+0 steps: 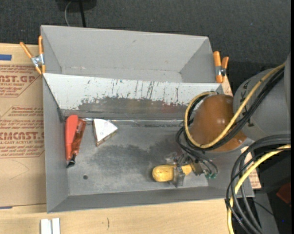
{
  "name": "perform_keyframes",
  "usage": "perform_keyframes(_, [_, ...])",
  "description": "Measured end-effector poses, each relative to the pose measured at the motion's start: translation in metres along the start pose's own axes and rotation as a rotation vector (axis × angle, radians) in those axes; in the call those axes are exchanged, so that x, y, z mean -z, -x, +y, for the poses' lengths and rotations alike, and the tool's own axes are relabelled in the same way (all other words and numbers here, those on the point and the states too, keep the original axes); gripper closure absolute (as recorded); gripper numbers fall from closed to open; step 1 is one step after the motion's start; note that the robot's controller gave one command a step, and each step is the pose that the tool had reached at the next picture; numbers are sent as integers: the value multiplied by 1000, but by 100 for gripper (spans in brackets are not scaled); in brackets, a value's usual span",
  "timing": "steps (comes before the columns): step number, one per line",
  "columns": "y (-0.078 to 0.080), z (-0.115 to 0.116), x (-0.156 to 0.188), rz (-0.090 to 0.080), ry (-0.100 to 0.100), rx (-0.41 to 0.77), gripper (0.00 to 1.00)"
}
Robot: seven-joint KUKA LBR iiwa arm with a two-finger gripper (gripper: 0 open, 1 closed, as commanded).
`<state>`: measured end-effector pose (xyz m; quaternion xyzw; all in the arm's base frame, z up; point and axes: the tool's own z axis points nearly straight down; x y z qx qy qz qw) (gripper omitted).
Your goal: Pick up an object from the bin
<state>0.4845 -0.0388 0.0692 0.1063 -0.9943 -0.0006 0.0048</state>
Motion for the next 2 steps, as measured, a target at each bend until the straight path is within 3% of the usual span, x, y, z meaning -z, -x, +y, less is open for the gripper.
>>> perform_keyframes(1, [0,0,0,0,0,0,100])
perform_keyframes(2, [3,17,133,-2,0,24,100])
